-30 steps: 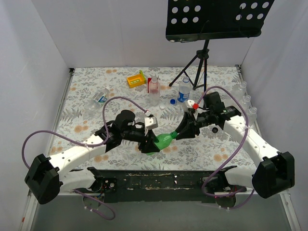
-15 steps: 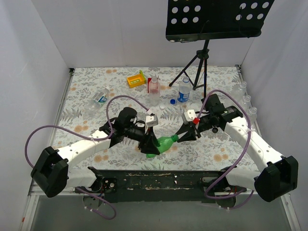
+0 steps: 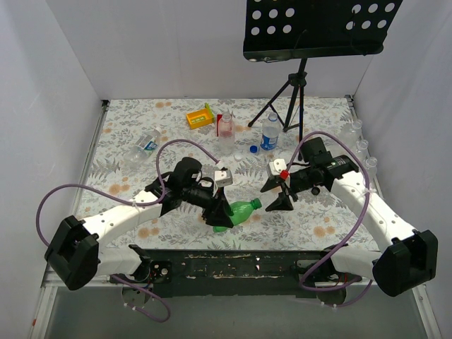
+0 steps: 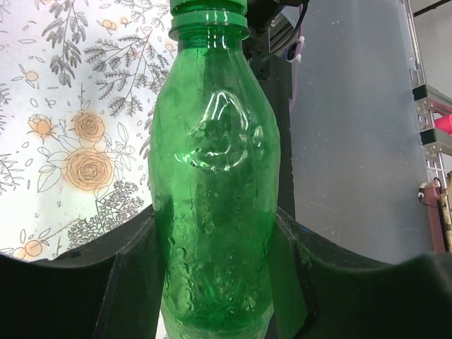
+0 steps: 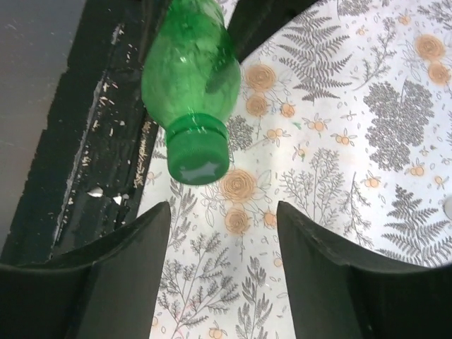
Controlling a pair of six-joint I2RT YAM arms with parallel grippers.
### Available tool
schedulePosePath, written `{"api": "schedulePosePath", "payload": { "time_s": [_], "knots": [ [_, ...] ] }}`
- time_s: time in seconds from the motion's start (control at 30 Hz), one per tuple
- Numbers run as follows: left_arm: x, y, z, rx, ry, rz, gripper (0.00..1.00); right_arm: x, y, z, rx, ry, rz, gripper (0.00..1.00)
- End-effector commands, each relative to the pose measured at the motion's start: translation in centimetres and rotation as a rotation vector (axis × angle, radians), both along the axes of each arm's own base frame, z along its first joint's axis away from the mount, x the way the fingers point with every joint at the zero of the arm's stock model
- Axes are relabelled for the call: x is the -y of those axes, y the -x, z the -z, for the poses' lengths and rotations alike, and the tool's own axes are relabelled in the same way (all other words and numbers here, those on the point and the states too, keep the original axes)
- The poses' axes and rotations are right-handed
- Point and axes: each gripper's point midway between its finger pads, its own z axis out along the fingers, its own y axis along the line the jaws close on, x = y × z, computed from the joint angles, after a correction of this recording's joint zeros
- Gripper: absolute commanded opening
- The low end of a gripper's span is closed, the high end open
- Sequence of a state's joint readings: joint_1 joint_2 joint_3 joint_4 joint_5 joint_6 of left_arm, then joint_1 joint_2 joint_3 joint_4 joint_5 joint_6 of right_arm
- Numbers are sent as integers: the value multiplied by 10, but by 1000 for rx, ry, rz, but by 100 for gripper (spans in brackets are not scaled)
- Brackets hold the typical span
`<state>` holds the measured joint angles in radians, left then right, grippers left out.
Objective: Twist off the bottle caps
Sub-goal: Unscrew the bottle cap from the plastic bottle.
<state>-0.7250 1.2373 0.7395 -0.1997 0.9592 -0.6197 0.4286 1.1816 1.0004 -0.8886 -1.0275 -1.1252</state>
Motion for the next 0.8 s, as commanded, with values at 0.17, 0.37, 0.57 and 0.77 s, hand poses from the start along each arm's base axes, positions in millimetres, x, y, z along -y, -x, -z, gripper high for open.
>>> {"api": "schedulePosePath", "payload": {
  "time_s": [0.17,0.37,0.57,0.77],
  "knots": [
    [-6,0,-11,97,13,-35,2,8,-13,-19,-36,-18,114,79],
    [-11,-5,-9,157,4,-72,3,19,-14,-17,-51,-24,161,81],
    [-14,-14,0,228,-30,-125,3,30,-13,-21,-94,-80,208,82],
    [-12,-24,4,339,-65,-202,3,34,-19,-30,-186,-142,275,82]
  ]
}}
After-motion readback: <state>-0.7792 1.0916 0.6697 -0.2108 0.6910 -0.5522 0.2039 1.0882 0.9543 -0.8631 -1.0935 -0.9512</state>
